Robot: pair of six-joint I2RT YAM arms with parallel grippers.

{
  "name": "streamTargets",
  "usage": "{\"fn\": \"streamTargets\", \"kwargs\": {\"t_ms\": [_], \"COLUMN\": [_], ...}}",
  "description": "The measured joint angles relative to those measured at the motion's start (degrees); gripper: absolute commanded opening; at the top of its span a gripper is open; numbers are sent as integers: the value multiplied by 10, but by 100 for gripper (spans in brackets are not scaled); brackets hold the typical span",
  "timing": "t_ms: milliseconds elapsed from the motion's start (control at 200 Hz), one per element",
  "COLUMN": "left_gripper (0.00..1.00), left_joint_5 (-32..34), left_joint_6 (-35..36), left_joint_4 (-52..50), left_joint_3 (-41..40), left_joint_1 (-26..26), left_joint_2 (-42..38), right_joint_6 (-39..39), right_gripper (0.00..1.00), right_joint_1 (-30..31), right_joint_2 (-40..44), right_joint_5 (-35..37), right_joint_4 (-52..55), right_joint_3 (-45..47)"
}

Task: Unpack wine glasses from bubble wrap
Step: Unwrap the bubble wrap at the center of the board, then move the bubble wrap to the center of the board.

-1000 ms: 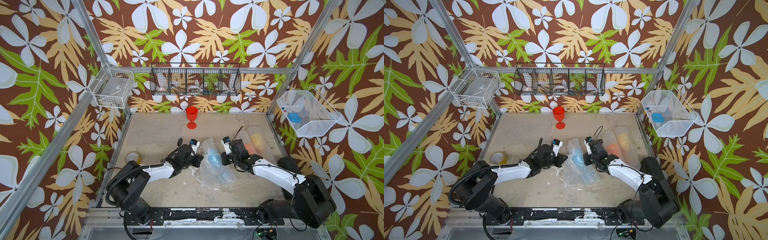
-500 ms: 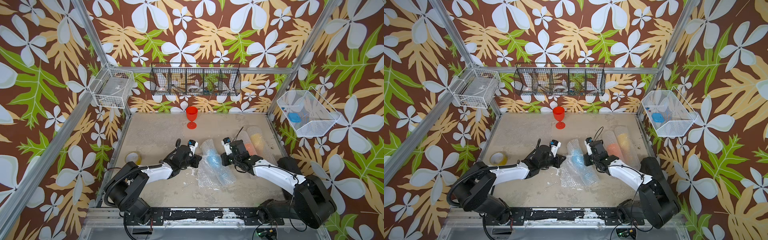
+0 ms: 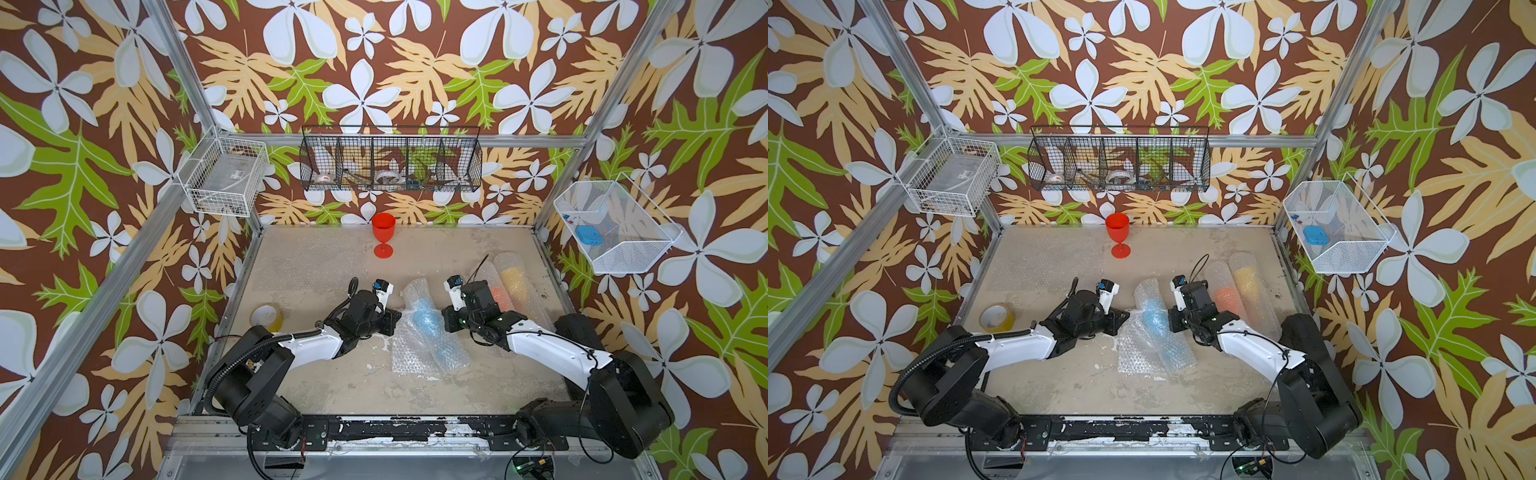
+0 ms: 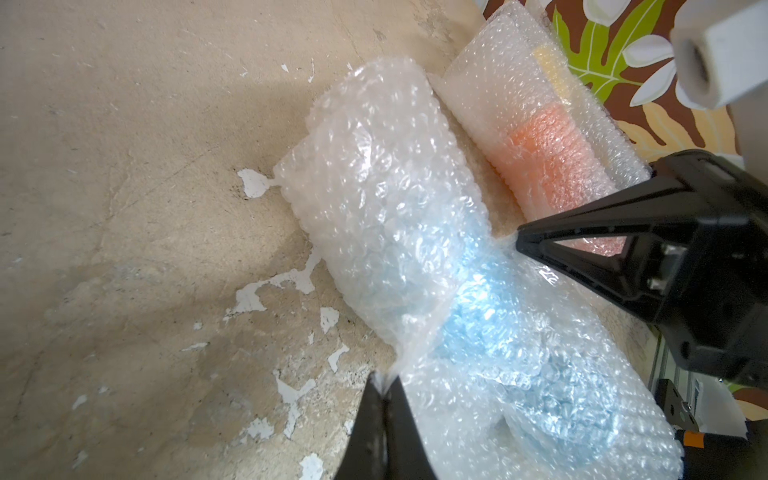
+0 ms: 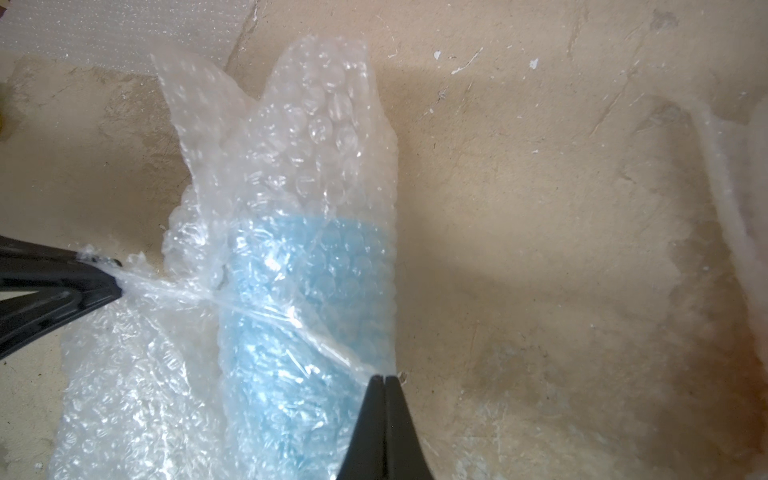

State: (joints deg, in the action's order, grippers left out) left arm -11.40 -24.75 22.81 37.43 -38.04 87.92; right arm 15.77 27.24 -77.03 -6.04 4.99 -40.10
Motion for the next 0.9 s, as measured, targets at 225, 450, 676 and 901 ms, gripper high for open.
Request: {"fn": "streamTargets", "kwargs": {"t_ms": [225,450,676,901], "left_gripper": [0,0,0,0], "left_joint_5": [35,36,36,37], "left_joint_6": [4,6,6,7], "left_joint_4": [-21,-23,-23,-24], "left_joint_3": [-9,-11,-11,-11], "left_joint_1": [8,9,9,9], "left_joint_2": [-3,-8,-8,-11], "right_joint_6": [3,3,5,5], "right_gripper": [0,11,34,49], "right_joint_1": [-6,-7,-6,-6], "right_joint_2": [3,8,33,45], "right_joint_5": [42,29,10,-12], "right_joint_4": [23,19,19,19], "right_joint_3": [4,7,8,1]}}
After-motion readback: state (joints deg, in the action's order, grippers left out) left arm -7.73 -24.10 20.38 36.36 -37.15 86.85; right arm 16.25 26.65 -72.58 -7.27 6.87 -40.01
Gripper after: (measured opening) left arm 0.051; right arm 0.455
